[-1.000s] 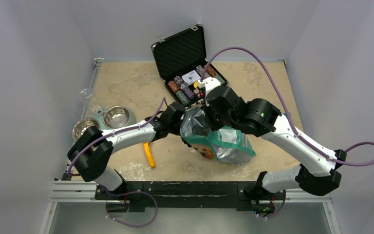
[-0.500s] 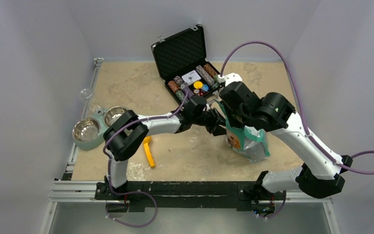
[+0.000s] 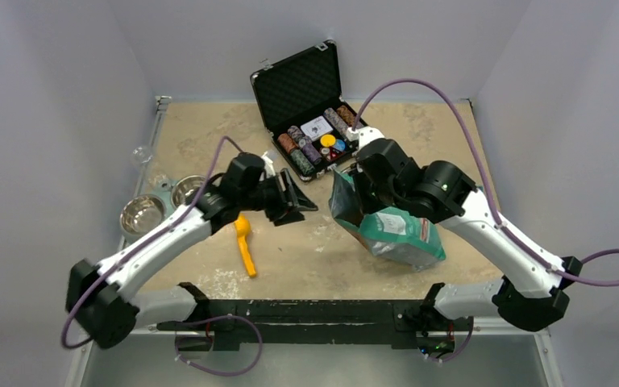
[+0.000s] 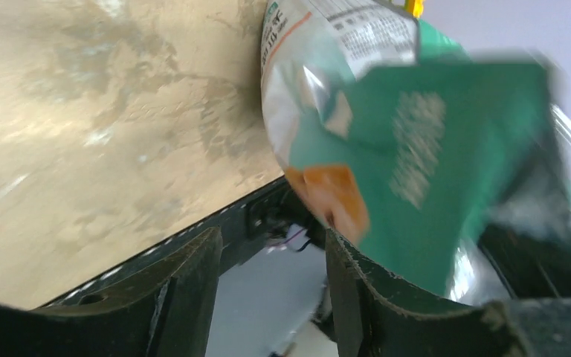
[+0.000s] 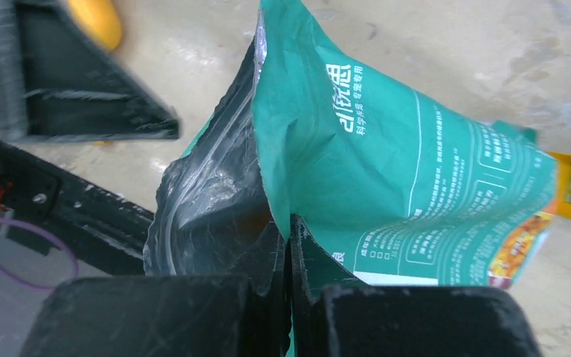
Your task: Serve the pet food
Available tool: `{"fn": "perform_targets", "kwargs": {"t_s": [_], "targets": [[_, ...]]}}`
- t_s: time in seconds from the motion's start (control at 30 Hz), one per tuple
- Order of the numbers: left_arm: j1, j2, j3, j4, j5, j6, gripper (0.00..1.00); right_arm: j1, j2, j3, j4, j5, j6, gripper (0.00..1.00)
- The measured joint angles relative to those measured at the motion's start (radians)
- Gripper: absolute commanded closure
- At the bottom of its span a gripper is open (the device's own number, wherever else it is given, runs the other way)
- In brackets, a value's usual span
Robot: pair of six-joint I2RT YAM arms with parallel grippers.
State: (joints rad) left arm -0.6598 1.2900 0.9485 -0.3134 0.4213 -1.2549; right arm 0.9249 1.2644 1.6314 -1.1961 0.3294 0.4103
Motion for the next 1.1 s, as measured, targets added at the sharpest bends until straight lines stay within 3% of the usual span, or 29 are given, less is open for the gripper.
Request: {"fn": "perform_targets", "kwargs": {"t_s": [0.2, 0.3, 0.4, 0.5, 0.8, 0.97, 1.1], "targets": [[0.002, -0.315, 0.067, -0.399, -0.121, 0.19, 0.41, 0.055, 0.125, -0.019, 0.048, -0.11, 0.058, 1.0], [0.003, -0.394, 0.067, -0.507, -0.165, 0.21, 0.32, 0.128, 0.217, 0.02, 0.024, -0.08, 0.055, 1.0], [0.003, -0.437, 0.067, -0.507, -0.159, 0.228, 0.3, 0.146, 0.204, 0.018, 0.029, -0.079, 0.034, 1.0], [0.003, -0.414, 0.076, -0.471, -0.108, 0.245, 0.37, 0.138, 0.145, 0.018, 0.02, -0.077, 0.019, 1.0], [-0.007, -0.145, 0.12, -0.335, 0.029, 0.273, 0.34, 0.135, 0.122, -0.006, 0.032, -0.086, 0.044, 1.0], [-0.043, -0.064, 0.143, -0.309, 0.037, 0.277, 0.6, 0.135, 0.118, -0.011, 0.038, -0.085, 0.06, 1.0], [-0.047, -0.012, 0.145, -0.336, -0.044, 0.303, 0.98, 0.135, 0.105, -0.021, 0.048, -0.082, 0.068, 1.0]]}}
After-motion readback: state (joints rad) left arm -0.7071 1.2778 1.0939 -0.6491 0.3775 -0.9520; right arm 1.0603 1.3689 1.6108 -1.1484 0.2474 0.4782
